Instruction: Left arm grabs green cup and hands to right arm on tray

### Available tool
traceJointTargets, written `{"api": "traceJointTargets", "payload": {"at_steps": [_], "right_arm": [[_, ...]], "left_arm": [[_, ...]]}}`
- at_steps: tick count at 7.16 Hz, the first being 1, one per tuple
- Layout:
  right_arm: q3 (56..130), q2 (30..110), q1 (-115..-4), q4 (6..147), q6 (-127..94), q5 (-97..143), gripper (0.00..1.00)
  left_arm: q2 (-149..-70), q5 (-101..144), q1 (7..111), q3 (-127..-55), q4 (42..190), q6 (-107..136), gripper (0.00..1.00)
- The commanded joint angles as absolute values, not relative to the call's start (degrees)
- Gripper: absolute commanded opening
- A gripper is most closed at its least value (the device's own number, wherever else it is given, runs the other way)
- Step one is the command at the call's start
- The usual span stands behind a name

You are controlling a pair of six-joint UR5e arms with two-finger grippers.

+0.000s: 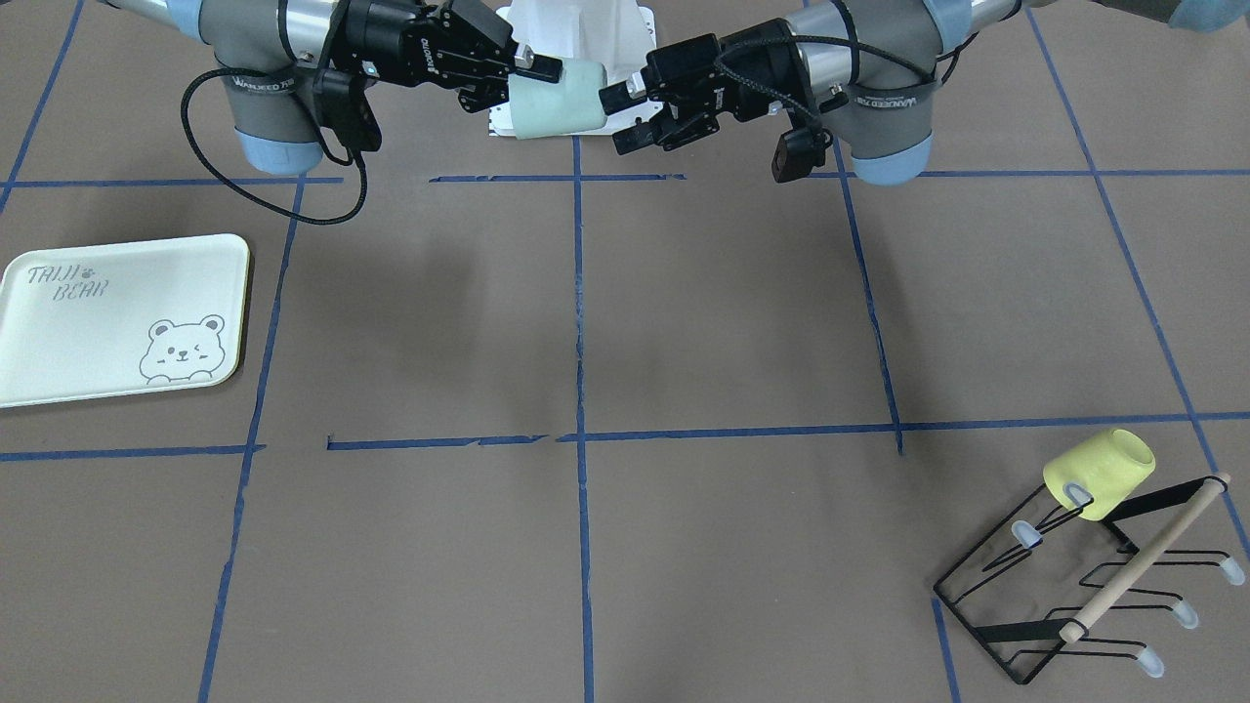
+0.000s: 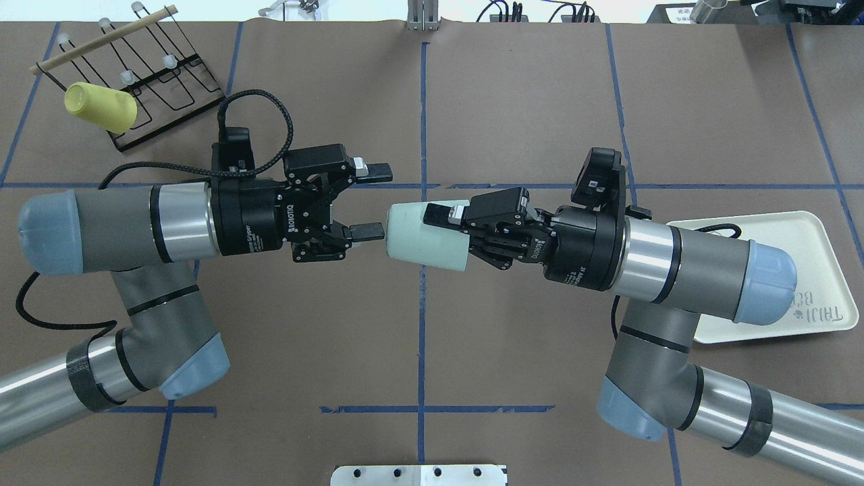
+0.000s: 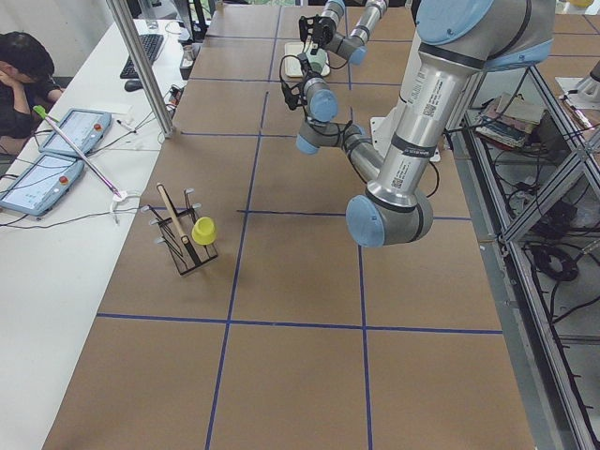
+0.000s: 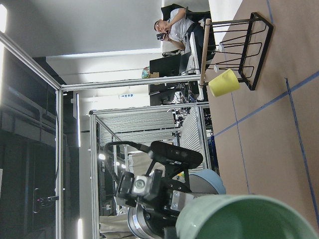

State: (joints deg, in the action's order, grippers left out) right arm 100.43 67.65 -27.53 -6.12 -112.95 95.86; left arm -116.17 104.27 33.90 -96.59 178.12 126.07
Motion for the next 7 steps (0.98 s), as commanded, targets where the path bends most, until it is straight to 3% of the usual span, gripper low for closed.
{"api": "traceJointTargets", "payload": {"at_steps": [1, 4, 7], "right_arm": [[100.72, 68.03, -29.43, 1.26, -112.50, 97.63, 0.00], [101.25, 68.29, -43.91, 29.09, -98.00, 119.83, 0.00], [105.18, 68.38, -46.58, 61.49, -75.41, 120.67, 0.00]], "left_arm": [[-116.54, 103.45, 38.47, -94.05, 169.60, 124.73, 1.00], [-116.46, 107.72, 42.79, -94.13, 144.41, 103.00, 1.00], [-115.14, 119.70, 53.15, -97.10, 116.46, 72.19, 1.00]]}}
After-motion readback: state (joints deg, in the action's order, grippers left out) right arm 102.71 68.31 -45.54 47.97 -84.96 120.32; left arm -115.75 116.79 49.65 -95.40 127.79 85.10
